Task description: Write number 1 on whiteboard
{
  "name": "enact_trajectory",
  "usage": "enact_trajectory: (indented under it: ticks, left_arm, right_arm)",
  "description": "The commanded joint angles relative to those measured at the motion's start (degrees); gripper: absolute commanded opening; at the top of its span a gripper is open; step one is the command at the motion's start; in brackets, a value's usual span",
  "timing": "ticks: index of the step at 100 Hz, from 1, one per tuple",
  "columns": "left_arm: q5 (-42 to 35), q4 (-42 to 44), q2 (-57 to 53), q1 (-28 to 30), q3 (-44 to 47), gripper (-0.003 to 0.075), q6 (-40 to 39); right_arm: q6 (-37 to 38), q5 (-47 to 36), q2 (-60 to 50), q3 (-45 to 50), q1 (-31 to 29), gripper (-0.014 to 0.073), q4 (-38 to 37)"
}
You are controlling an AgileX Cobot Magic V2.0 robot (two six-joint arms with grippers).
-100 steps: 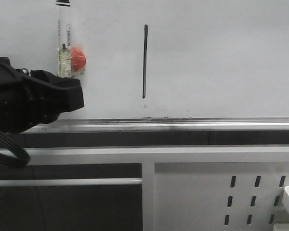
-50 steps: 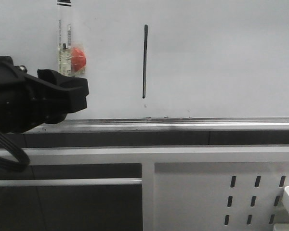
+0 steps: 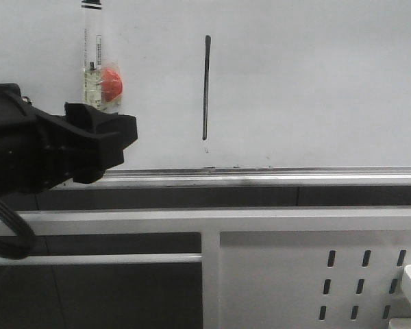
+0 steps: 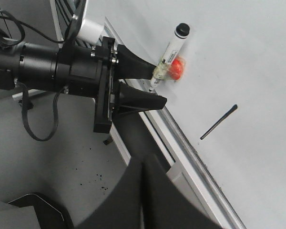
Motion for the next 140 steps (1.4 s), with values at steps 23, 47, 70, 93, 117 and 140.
enact_trajectory:
  ticks: [23,47,70,93,117,140]
  left_arm:
    - [-13.1,-0.5,-2.1,-0.1,-0.5,0.0449,0.6]
    - [-13.1,-0.1,-8.8,-0.1,3.6,0.0434,3.0]
    - [-13.1,2.4,-20.6,-0.1,11.5,0.0293,3.0]
    - [-12.2,4.4,-26.7,-0.1,17.6,-0.0020,6.1]
    - [-12.2,5.8,-26.6,-0.1,19.9,-0.0020,6.1]
    - [-7.5,9.5,-26.6,-0.1,20.0,-0.0020,6.1]
  right_arm:
    - [-0.1,-2.1,-1.7,-1.7,-0.2,-0.0069,-0.8]
    - [-0.1,-3.6,-4.4,-0.7,-0.2,-0.0069,-1.1]
    - [-0.1,-14.4,-17.7,10.8,-0.2,-0.0069,-1.5]
    - [4.6,-19.8,-34.3,29.1,-0.2,-0.0069,-1.5]
    - [4.6,-28.0,-49.5,47.9,-0.2,-0.0069,-3.5]
    - [4.6,-33.3,-52.7,50.8,-0.2,-0.0069,-3.5]
